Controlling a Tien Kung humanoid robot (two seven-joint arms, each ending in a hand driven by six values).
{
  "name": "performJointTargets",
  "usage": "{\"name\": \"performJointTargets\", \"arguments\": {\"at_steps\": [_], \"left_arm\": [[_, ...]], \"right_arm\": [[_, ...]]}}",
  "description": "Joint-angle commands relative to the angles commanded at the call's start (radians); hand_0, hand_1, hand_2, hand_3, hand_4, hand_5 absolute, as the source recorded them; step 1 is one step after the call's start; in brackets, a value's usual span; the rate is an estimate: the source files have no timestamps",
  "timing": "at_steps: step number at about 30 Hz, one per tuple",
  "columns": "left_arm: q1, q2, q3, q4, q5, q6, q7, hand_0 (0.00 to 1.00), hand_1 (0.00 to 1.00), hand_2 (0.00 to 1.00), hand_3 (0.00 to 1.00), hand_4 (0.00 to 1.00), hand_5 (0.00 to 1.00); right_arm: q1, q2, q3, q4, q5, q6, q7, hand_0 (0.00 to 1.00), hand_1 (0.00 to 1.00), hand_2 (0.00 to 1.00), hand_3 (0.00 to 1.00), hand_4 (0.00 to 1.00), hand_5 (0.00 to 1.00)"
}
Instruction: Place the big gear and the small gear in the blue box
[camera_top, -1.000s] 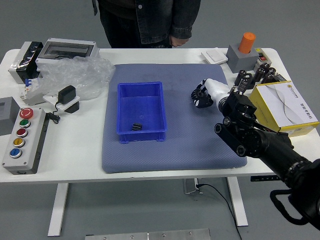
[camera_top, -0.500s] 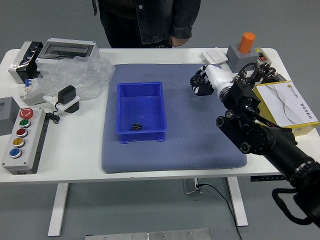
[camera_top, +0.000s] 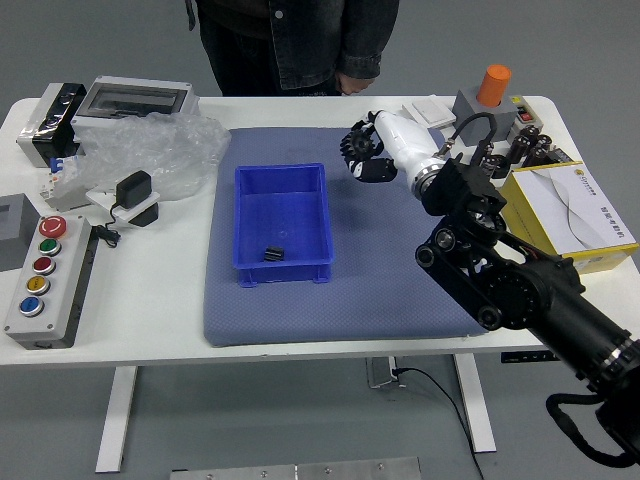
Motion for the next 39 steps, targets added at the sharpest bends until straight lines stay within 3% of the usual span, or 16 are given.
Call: {"name": "performJointTargets", "arguments": {"at_steps": [8, 13, 18, 19, 24, 25, 30, 31, 33, 39], "left_arm": [[0.004, 0.0, 0.001, 0.0, 0.002, 0.0, 0.001, 0.73, 0.679, 0.699, 0.696, 0.441, 0.029], [0.003, -0.003, -0.001, 0.0, 0.005, -0.001, 0.001, 0.73, 0.679, 0.698, 0.696, 0.442, 0.028], [0.003, -0.005, -0.002, 0.0, 0.005, -0.001, 0.002, 0.73, 0.679, 0.698, 0.696, 0.442, 0.028], [0.004, -0.006, -0.001, 0.0, 0.005, -0.001, 0.002, 0.73, 0.679, 0.698, 0.697, 0.442, 0.026], [0.006, -0.008, 0.0, 0.0, 0.004, -0.001, 0.002, 0.73, 0.679, 0.698, 0.697, 0.442, 0.026], [0.006, -0.008, -0.001, 0.0, 0.004, -0.001, 0.002, 0.73, 0.679, 0.698, 0.695, 0.439, 0.024], [0.005, -0.01, -0.004, 0.0, 0.005, -0.002, 0.001, 0.73, 0.679, 0.698, 0.695, 0.439, 0.024], [0.005, -0.009, -0.004, 0.0, 0.005, -0.002, 0.001, 0.729, 0.679, 0.697, 0.695, 0.437, 0.019], [0.005, -0.009, -0.005, 0.0, 0.005, -0.002, 0.001, 0.729, 0.679, 0.697, 0.695, 0.437, 0.019], [0.004, -0.009, -0.007, 0.0, 0.008, -0.003, 0.0, 0.729, 0.68, 0.697, 0.695, 0.437, 0.017]], "right_arm": [[-0.04, 0.044, -0.047, 0.125, 0.017, -0.005, 0.003, 0.685, 0.515, 0.531, 0.661, 0.52, 0.087], [-0.065, 0.072, -0.081, 0.141, 0.032, -0.008, 0.006, 0.684, 0.522, 0.542, 0.667, 0.503, 0.106], [-0.08, 0.072, -0.088, 0.133, 0.063, 0.012, -0.001, 0.684, 0.522, 0.542, 0.667, 0.503, 0.106], [-0.081, 0.072, -0.085, 0.131, 0.07, 0.017, -0.002, 0.642, 0.55, 0.665, 0.804, 0.704, 0.3], [-0.086, 0.072, -0.067, 0.119, 0.095, 0.05, -0.012, 0.642, 0.55, 0.665, 0.804, 0.704, 0.3], [-0.086, 0.072, -0.064, 0.117, 0.099, 0.058, -0.014, 0.711, 0.654, 0.811, 0.998, 0.795, 0.369], [-0.088, 0.072, -0.045, 0.116, 0.113, 0.087, -0.017, 0.711, 0.654, 0.811, 0.998, 0.795, 0.369], [-0.089, 0.072, -0.041, 0.118, 0.113, 0.091, -0.017, 0.753, 0.701, 0.876, 0.998, 0.851, 0.425], [-0.089, 0.069, -0.031, 0.123, 0.113, 0.096, -0.019, 0.753, 0.701, 0.876, 0.998, 0.851, 0.425], [-0.099, 0.047, 0.013, 0.16, 0.122, 0.089, -0.009, 0.756, 0.714, 0.88, 0.998, 0.873, 0.454]]}}
